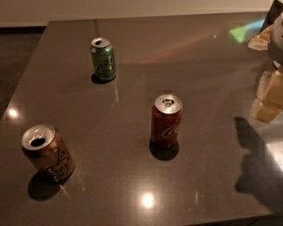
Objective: Move coke can near green can
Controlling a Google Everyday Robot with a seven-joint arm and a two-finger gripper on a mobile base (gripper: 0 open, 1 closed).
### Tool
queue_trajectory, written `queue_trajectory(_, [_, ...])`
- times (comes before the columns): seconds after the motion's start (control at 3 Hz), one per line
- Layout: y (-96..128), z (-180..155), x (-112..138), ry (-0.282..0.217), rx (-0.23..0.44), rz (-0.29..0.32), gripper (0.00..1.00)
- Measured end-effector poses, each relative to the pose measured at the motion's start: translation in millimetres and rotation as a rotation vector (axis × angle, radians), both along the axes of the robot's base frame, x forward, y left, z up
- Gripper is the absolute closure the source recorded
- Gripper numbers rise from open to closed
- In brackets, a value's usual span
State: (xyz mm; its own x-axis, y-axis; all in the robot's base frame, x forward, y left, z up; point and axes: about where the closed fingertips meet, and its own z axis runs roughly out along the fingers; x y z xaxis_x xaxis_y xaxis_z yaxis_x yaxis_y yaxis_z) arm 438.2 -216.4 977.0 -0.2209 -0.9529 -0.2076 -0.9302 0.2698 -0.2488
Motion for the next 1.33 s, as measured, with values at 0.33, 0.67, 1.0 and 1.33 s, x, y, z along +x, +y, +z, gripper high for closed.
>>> queue_trajectory(0.33, [0.3, 0.4, 0.1, -0.002, 0.000, 0.000, 0.00])
queue_trajectory(0.67, [14.2, -6.2, 1.4, -0.008, 0.030, 0.016, 0.00])
queue_trajectory(1.0, [48.9, -26.9, -1.4, 0.004, 0.113, 0.072, 0.00])
queue_trajectory(1.33, [89.4, -42.0, -11.5, 0.038, 0.207, 0.151, 0.00])
